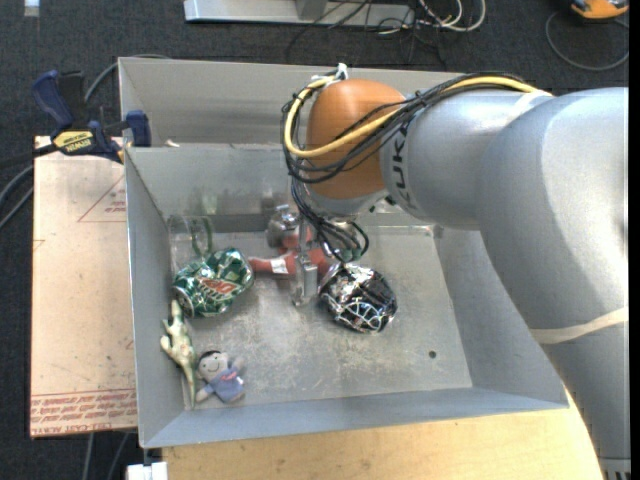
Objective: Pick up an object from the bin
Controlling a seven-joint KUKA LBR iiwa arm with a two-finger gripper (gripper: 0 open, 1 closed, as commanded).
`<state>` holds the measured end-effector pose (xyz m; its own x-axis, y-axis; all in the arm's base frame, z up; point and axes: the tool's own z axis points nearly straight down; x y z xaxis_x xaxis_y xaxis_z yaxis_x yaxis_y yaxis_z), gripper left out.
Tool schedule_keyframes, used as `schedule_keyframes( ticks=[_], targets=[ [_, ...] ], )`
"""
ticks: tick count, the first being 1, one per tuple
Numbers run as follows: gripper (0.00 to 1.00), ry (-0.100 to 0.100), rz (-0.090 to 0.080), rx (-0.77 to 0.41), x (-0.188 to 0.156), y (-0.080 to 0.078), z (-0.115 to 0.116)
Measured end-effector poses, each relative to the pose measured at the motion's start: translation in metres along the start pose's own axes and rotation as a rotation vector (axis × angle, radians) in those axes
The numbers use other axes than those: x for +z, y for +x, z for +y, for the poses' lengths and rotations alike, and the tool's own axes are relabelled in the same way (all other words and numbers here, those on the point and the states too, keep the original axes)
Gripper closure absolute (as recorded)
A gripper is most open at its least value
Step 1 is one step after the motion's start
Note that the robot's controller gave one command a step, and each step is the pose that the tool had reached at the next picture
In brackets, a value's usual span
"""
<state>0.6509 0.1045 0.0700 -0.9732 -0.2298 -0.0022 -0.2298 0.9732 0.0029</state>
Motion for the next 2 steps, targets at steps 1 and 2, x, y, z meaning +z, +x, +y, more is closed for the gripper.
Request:
schedule_keyframes(
  ticks=[1, 2],
  targets=[
    [1.00, 0.004, -0.005, 0.088, -0.0021, 0.0015, -0.0262],
    [1.00, 0.004, -0.005, 0.089, -0.0020, 0.0015, -0.0262]
  ],
)
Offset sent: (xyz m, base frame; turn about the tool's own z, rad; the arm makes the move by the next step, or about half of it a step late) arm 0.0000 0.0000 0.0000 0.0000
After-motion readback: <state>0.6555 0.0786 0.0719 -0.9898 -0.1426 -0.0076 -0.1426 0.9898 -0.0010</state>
